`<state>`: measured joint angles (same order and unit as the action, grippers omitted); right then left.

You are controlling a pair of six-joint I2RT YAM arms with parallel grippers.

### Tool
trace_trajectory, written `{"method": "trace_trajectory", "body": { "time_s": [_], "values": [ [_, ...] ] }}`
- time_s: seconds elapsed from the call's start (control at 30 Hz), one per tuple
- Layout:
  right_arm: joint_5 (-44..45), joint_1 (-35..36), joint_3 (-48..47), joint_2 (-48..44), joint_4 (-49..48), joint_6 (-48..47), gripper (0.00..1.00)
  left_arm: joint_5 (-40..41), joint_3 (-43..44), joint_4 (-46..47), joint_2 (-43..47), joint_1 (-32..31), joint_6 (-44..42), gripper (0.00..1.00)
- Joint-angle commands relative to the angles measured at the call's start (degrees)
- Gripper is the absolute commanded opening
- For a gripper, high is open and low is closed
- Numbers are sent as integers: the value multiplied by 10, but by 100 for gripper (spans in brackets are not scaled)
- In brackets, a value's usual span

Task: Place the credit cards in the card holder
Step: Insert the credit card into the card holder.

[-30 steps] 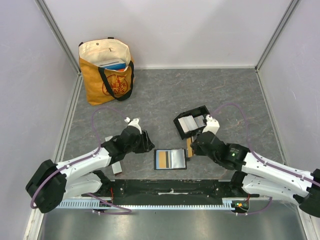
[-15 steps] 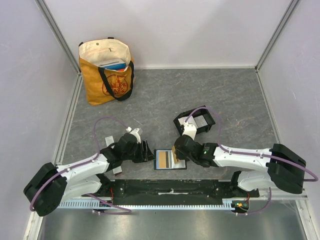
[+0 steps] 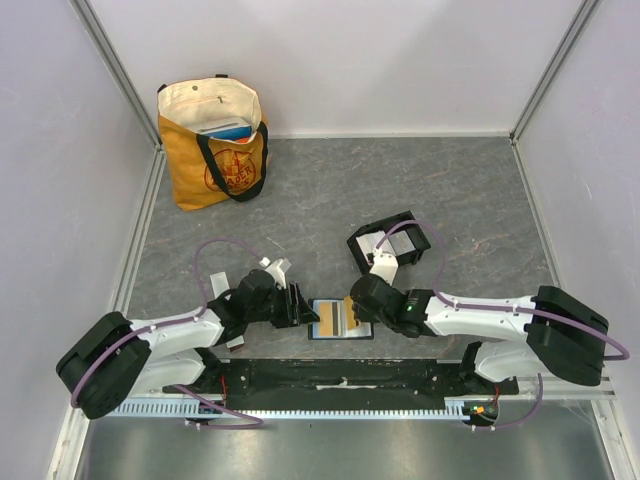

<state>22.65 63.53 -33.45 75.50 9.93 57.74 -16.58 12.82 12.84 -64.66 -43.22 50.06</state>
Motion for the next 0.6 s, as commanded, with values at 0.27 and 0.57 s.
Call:
{"method": "trace_trajectory", "body": {
  "time_s": [0.27,0.57],
  "values": [
    [34,4,46,33,69,17,0,55,0,-28,6,-3,-1,58],
    [27,3,68,30,53,19,0,9,-3,71,-66,-3,27,48]
  ]
}}
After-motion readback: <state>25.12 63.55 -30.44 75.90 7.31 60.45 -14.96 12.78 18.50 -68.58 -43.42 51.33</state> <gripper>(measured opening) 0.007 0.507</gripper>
